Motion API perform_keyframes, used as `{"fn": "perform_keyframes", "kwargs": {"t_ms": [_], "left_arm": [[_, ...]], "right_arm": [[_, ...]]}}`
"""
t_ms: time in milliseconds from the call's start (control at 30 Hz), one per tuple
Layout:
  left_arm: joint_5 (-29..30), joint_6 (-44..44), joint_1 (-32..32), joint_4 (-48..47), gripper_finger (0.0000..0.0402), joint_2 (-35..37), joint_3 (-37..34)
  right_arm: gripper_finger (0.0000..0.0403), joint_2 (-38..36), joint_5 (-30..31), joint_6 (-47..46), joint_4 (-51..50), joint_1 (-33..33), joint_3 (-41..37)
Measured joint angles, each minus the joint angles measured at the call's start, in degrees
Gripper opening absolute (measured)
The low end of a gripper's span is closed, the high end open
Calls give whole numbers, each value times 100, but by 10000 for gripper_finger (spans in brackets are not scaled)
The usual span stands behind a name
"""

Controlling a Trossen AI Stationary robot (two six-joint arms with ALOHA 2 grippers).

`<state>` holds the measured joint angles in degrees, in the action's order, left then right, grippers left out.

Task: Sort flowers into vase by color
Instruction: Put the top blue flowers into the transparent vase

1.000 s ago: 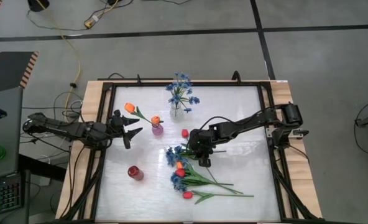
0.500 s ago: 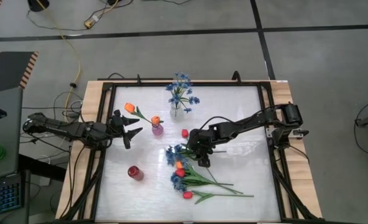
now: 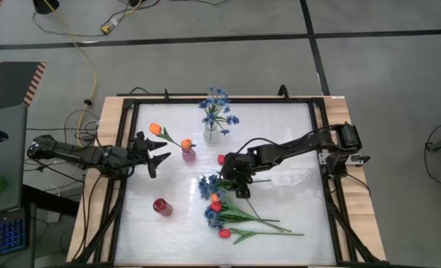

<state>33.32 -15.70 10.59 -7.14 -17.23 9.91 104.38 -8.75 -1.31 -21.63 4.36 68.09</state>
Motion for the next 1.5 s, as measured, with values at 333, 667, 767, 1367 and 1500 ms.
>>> {"fn": "perform_keyframes", "kwargs": {"t_ms": [333,667,767,1367,1500], "left_arm": [[3,-1,0,1,210,-24,0],[2,-61,-1,3,210,-117,-2],[3,-121,-2,-5,210,-142,-2],[2,-149,-2,-7,210,-190,-2],[2,-152,0,-33,210,-190,-2]], "right_arm": [[255,373,469,181,-15,1,3],[250,639,525,193,5,-2,21],[231,638,507,191,15,0,21],[36,364,391,-80,-132,0,225],[36,215,391,-76,-255,0,401]]}}
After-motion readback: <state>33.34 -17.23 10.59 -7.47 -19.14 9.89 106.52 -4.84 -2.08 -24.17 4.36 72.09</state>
